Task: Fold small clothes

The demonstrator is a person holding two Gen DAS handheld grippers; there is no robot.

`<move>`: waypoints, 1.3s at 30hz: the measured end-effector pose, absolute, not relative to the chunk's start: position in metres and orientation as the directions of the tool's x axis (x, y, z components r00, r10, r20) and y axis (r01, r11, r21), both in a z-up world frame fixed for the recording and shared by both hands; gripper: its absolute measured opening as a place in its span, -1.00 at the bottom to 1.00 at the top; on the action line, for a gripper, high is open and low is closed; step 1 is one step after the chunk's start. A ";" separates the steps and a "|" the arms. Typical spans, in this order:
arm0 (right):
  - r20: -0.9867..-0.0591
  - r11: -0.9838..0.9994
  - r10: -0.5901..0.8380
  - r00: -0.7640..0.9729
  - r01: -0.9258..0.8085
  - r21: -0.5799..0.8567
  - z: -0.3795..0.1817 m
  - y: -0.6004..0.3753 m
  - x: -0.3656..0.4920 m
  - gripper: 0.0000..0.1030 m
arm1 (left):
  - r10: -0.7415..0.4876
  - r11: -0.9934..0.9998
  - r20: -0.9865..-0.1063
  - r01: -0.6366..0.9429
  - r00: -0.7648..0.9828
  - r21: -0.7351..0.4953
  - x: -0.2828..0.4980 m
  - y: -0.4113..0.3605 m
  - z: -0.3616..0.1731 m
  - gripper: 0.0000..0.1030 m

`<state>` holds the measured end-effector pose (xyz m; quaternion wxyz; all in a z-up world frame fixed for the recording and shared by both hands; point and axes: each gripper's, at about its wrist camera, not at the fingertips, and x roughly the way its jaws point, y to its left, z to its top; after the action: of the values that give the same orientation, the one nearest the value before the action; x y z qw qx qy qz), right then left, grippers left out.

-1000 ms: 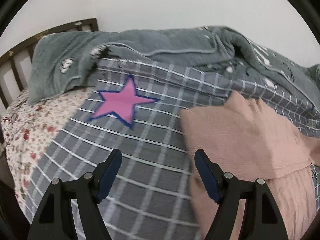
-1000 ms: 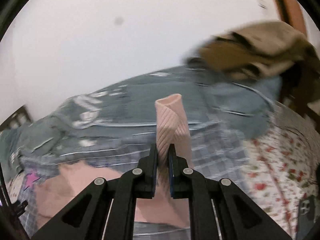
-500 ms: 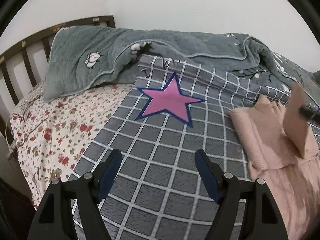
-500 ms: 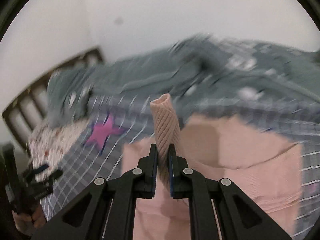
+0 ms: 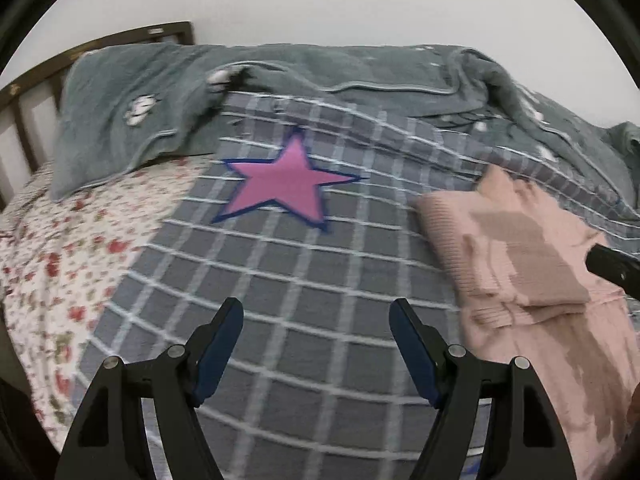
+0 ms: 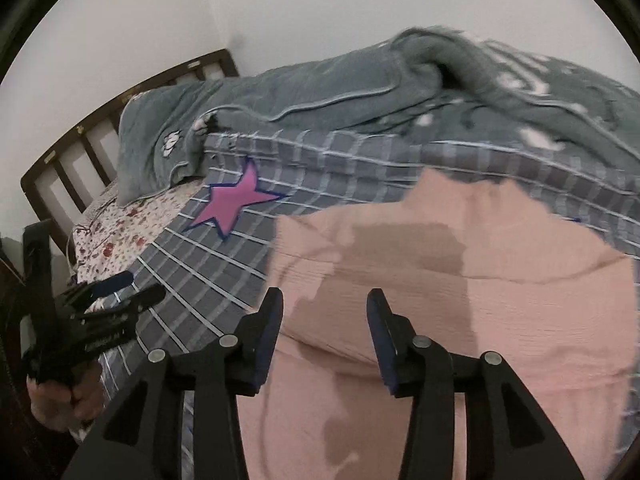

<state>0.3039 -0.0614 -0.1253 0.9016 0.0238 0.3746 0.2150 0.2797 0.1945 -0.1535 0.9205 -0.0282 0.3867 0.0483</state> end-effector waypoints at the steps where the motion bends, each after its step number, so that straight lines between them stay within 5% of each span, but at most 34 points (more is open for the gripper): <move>1: -0.667 0.917 0.381 0.641 -0.353 0.185 -0.123 -0.078 0.297 -0.16 | 0.043 0.995 -0.717 -0.092 0.696 -0.030 0.283 0.186 -0.154 0.44; 7: -0.687 0.976 0.183 0.703 -0.212 0.043 -0.130 -0.168 0.273 -0.17 | -0.086 0.994 -0.711 0.011 0.698 -0.109 0.301 0.140 -0.154 0.44; 12: -0.730 0.994 0.112 0.675 -0.085 0.074 -0.154 -0.242 0.269 -0.17 | -0.090 0.995 -0.701 0.027 0.708 -0.101 0.320 0.111 -0.156 0.31; 20: -0.747 1.000 0.003 0.665 -0.015 -0.009 -0.175 -0.282 0.268 -0.17 | -0.056 0.998 -0.742 0.053 0.669 -0.027 0.351 0.086 -0.167 -0.33; 25: -0.785 0.997 0.075 0.615 -0.046 0.059 -0.189 -0.283 0.271 -0.17 | -0.049 0.998 -0.754 0.069 0.655 -0.004 0.356 0.078 -0.176 -0.84; 30: -0.783 0.994 0.100 0.614 -0.088 0.058 -0.185 -0.275 0.265 -0.17 | -0.054 0.998 -0.706 0.061 0.707 -0.015 0.352 0.085 -0.161 -0.87; 39: -0.792 0.996 0.070 0.606 -0.089 0.020 -0.193 -0.267 0.267 -0.17 | 0.025 0.997 -0.751 0.034 0.660 0.063 0.351 0.076 -0.183 -0.77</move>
<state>0.2668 -0.2674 -0.1931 0.8961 -0.0108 0.4414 0.0444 0.3506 0.0762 -0.1827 0.9104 0.0359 0.4122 -0.0023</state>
